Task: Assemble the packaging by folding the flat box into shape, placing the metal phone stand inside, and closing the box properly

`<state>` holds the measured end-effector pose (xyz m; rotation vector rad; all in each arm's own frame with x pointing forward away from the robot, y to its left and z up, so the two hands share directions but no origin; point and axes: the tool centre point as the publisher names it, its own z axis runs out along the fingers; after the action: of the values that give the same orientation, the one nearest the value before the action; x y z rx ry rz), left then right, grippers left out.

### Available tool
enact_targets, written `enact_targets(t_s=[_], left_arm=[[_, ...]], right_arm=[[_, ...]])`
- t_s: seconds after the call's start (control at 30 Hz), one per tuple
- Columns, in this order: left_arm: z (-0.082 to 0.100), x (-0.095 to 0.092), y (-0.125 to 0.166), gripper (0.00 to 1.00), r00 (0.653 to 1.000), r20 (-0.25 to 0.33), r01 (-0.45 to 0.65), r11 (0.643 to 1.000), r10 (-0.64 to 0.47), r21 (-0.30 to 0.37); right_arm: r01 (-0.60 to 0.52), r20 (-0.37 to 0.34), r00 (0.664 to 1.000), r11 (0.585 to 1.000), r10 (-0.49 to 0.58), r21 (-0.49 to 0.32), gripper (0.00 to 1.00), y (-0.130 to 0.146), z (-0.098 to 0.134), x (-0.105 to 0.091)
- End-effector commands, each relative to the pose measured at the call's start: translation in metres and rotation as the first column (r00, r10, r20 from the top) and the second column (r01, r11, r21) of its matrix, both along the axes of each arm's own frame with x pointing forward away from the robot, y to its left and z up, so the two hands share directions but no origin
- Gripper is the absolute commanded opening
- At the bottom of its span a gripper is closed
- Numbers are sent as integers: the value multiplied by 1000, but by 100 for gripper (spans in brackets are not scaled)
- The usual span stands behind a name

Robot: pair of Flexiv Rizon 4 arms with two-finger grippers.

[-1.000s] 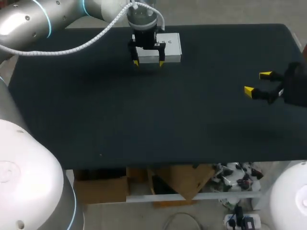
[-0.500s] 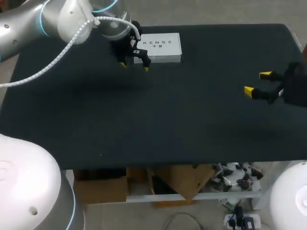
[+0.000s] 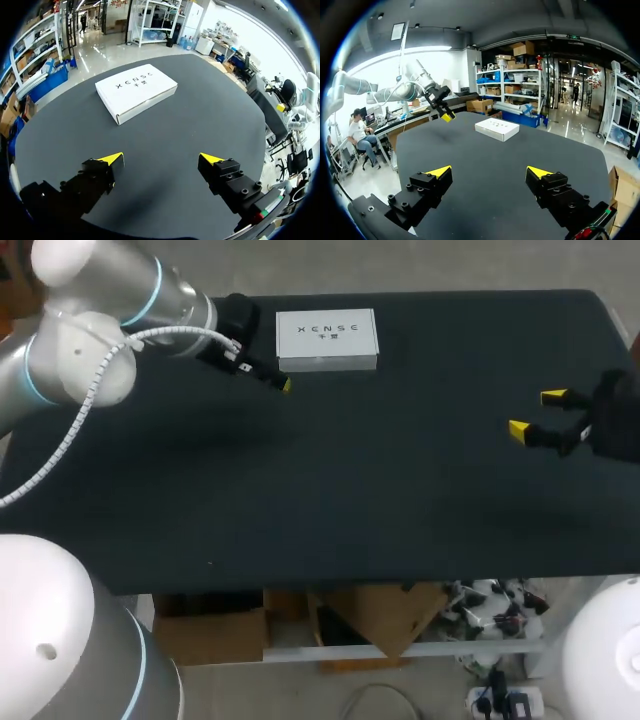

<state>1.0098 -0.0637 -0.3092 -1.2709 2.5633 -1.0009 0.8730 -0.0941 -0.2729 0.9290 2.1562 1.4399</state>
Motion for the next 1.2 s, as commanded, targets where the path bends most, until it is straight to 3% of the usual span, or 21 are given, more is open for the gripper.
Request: enact_targets(t_s=[0.03, 0.33, 0.57, 1.03, 1.2], left_arm=[[4, -4, 9, 100, 987, 158, 31, 982, -1, -188], [7, -17, 15, 100, 970, 238, 95, 980, -52, -172], [23, -31, 17, 100, 946, 301, 155, 982, -117, -105], [23, -31, 17, 100, 946, 301, 155, 982, -117, -105], [27, -54, 29, 100, 922, 381, 93, 993, -60, -69]], right_arm=[[-2, 5, 1000, 1000, 2, 4, 100, -1, -1, -1], [-2, 5, 1000, 1000, 2, 4, 100, -1, -1, -1], [-2, 5, 1000, 1000, 2, 4, 100, -1, -1, -1], [-2, 5, 1000, 1000, 2, 4, 100, -1, -1, -1], [-2, 5, 1000, 1000, 2, 4, 100, -1, -1, -1]])
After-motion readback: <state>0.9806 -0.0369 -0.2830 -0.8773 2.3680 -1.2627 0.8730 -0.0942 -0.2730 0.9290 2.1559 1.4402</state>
